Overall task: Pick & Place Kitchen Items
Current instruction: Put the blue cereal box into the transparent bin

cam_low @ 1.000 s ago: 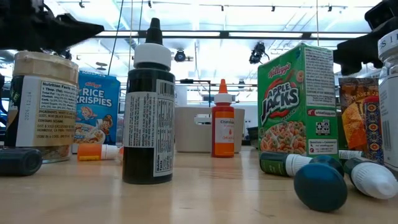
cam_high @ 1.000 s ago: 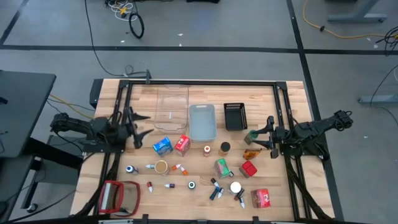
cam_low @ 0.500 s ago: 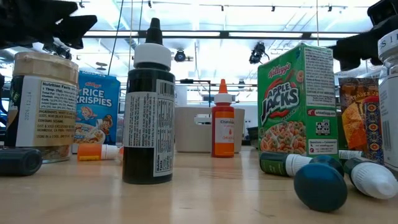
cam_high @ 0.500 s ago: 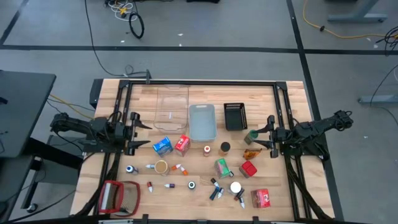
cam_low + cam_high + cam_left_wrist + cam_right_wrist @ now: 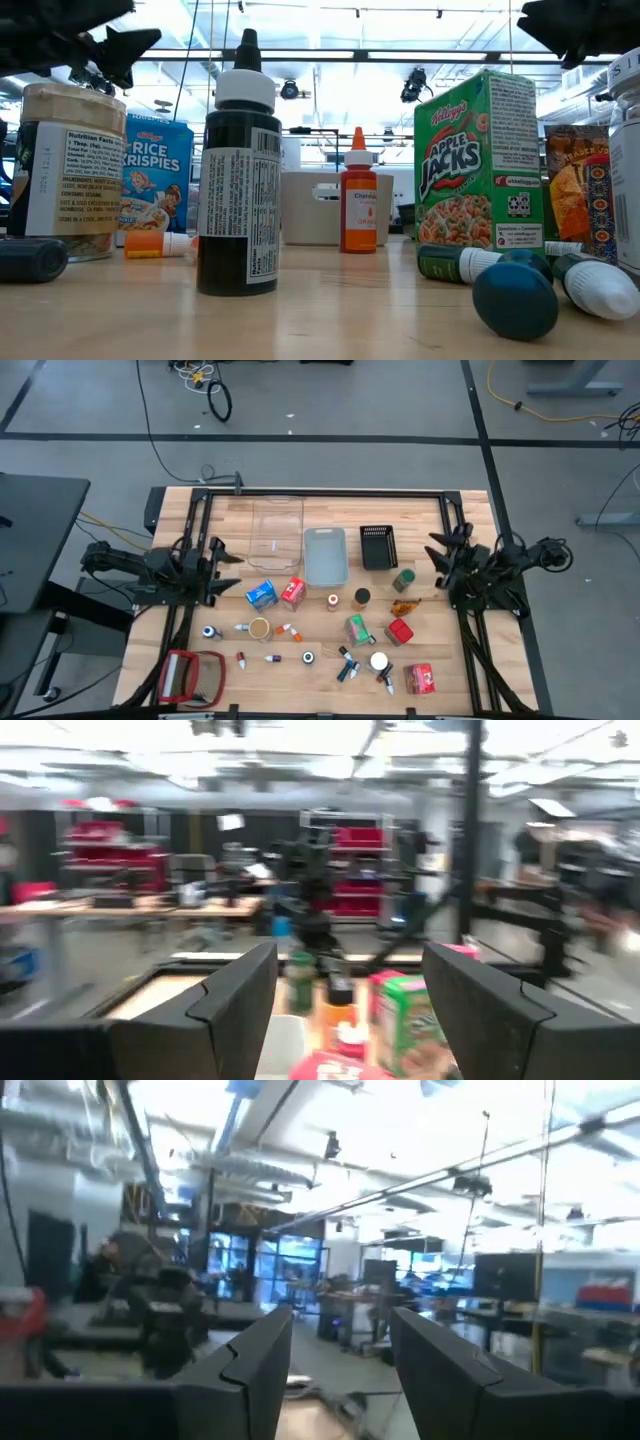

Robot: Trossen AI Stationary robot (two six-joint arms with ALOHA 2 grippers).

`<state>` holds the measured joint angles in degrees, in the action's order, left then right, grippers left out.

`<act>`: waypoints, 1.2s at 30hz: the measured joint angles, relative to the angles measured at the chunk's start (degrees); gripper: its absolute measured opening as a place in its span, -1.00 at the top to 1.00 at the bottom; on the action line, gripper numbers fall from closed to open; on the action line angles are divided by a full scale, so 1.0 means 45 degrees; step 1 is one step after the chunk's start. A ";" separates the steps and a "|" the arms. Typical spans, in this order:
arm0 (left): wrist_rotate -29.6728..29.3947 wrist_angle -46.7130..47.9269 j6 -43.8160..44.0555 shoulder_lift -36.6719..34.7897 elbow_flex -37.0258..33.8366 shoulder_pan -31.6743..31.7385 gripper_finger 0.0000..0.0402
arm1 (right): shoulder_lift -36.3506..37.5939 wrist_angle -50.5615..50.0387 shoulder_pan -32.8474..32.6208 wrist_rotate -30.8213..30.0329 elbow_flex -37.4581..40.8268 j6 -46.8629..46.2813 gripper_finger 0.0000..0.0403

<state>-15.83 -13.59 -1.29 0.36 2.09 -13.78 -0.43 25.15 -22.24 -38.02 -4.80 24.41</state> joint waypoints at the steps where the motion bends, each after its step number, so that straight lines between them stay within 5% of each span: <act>1: -0.0266 0.0035 0.0003 0.0006 0.0000 0.0000 -0.28 | -0.0007 0.0000 0.0018 0.0022 0.0000 -0.0338 0.11; 7: -0.1004 -0.1264 -0.1113 0.0975 0.0015 0.0000 -0.26 | -0.1230 0.1503 0.0463 0.1539 0.0000 -0.1344 0.11; 12: -0.1948 -0.1373 -0.0037 0.2572 0.1010 0.0000 -0.25 | -0.3739 0.4228 0.0957 0.2965 0.0000 -0.1323 0.11; 26: -0.3136 0.5429 0.1499 0.8727 0.6391 -0.0005 -0.25 | -0.8469 0.4328 0.1569 0.1885 -0.1924 -0.1654 -0.19; 36: -0.0933 0.9820 0.5335 1.2012 0.8893 -0.0005 -0.25 | -0.8955 0.5709 0.1569 0.2019 -0.1933 -0.2186 -0.20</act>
<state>-20.03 30.60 22.72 54.42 42.11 -13.80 -40.72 50.84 -15.18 -28.94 -13.50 14.58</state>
